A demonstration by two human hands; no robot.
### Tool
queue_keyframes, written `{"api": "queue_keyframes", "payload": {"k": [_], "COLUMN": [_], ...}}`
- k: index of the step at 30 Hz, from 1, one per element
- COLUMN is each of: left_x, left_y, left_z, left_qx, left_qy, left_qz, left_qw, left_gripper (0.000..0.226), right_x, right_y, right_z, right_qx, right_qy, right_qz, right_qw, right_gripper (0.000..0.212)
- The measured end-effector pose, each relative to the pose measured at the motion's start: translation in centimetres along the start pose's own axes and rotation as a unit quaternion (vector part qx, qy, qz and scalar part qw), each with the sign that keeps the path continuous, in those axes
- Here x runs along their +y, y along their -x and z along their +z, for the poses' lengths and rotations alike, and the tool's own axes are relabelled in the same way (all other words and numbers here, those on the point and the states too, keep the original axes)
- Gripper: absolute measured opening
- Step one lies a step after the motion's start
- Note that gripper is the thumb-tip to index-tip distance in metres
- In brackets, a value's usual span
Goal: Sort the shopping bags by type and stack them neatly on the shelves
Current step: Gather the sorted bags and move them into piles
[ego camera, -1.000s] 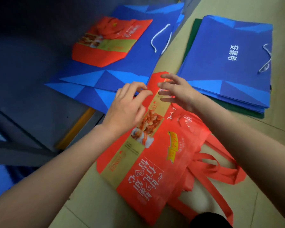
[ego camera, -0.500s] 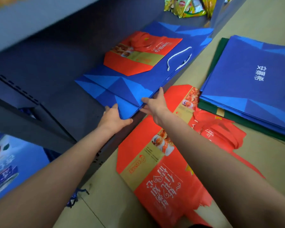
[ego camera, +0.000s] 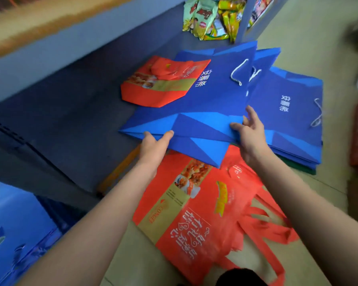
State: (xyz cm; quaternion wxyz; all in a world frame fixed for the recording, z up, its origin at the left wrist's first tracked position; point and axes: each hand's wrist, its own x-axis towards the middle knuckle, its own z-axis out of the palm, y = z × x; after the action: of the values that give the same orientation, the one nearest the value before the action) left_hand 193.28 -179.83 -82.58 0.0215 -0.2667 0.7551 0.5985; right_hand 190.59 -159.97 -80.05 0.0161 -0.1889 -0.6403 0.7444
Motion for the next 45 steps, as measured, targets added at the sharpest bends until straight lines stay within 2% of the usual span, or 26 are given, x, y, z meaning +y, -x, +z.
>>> {"api": "queue_keyframes", "payload": {"k": [3,4,8,9,12,18,19,21,23,25,26,28,30,31,34,36,37,38,40,41,43,45], "left_x": [0.7,0.9,0.8,0.9,1.3,1.3,0.8,-0.6,-1.8,-2.1,-2.0,-1.4,-0.8,-0.5,0.2,0.8,1.1,1.6,1.9,2.1,1.8,1.8], "left_y": [1.6,2.2,4.2,4.8,5.5,2.9,2.2,0.8,0.1,-0.5,-0.7,-1.1,-2.2,-2.7,-4.9,-6.3,-6.9,-7.3,-8.0,-8.7,-10.7,-11.7], "left_z": [3.9,5.3,10.6,11.7,14.9,21.3,22.3,24.3,25.6,26.6,27.2,28.5,29.6,29.9,30.2,29.3,28.6,26.9,22.9,20.5,16.2,12.9], "left_qx": [-0.086,-0.109,-0.157,-0.159,-0.175,-0.249,-0.253,-0.241,-0.202,-0.147,-0.119,-0.094,-0.102,-0.116,-0.152,-0.158,-0.149,-0.126,-0.088,-0.070,-0.027,0.015], "left_qy": [0.027,0.053,0.167,0.184,0.173,0.065,0.034,-0.025,-0.053,-0.064,-0.066,-0.066,-0.072,-0.069,-0.085,-0.150,-0.234,-0.324,-0.469,-0.525,-0.617,-0.666], "left_qz": [-0.013,-0.024,-0.133,-0.163,-0.191,-0.162,-0.159,-0.165,-0.169,-0.164,-0.157,-0.142,-0.132,-0.125,-0.077,-0.004,0.066,0.148,0.297,0.334,0.339,0.299], "left_qw": [0.996,0.992,0.964,0.956,0.950,0.953,0.954,0.956,0.963,0.973,0.978,0.983,0.983,0.983,0.982,0.976,0.958,0.926,0.828,0.780,0.710,0.684], "left_gripper": [0.095,0.087,0.017,0.008,0.011,0.003,0.009,0.029,0.037,0.044,0.045,0.055,0.065,0.059,0.020,0.020,0.029,0.037,0.045,0.048,0.054,0.058], "right_x": [-2.0,-2.5,-1.8,-1.3,-0.5,0.1,0.6,1.8,3.2,5.2,6.3,8.5,9.2,9.0,7.6,7.0,6.6,6.3,5.3,5.1,5.3,6.1], "right_y": [0.3,0.4,0.5,0.3,-2.1,-8.5,-9.2,-10.2,-10.7,-11.2,-11.4,-12.0,-13.0,-13.7,-16.1,-17.5,-18.0,-18.6,-19.3,-19.8,-20.3,-20.3], "right_z": [-5.8,-7.9,-15.4,-17.0,-20.8,-25.6,-26.5,-27.8,-27.8,-26.3,-25.3,-24.4,-24.7,-24.8,-25.3,-25.4,-25.3,-24.4,-21.9,-19.8,-15.2,-10.2], "right_qx": [0.040,0.057,0.123,0.133,0.146,0.196,0.197,0.153,0.017,-0.137,-0.192,-0.238,-0.231,-0.221,-0.193,-0.195,-0.192,-0.189,-0.180,-0.182,-0.204,-0.257], "right_qy": [0.004,0.005,0.031,0.037,0.072,0.195,0.253,0.431,0.594,0.695,0.723,0.758,0.772,0.775,0.784,0.796,0.800,0.806,0.811,0.797,0.737,0.667], "right_qz": [0.003,-0.004,-0.001,0.002,0.010,0.049,0.068,0.096,0.085,0.048,0.026,0.008,0.009,0.007,0.012,0.035,0.054,0.064,0.048,0.016,-0.047,-0.086], "right_qw": [0.999,0.998,0.992,0.990,0.987,0.960,0.945,0.884,0.800,0.704,0.663,0.607,0.592,0.592,0.591,0.572,0.566,0.557,0.554,0.576,0.643,0.694], "right_gripper": [0.065,0.063,0.061,0.061,0.061,0.051,0.053,0.068,0.096,0.114,0.118,0.120,0.115,0.111,0.096,0.087,0.081,0.073,0.061,0.059,0.059,0.058]}}
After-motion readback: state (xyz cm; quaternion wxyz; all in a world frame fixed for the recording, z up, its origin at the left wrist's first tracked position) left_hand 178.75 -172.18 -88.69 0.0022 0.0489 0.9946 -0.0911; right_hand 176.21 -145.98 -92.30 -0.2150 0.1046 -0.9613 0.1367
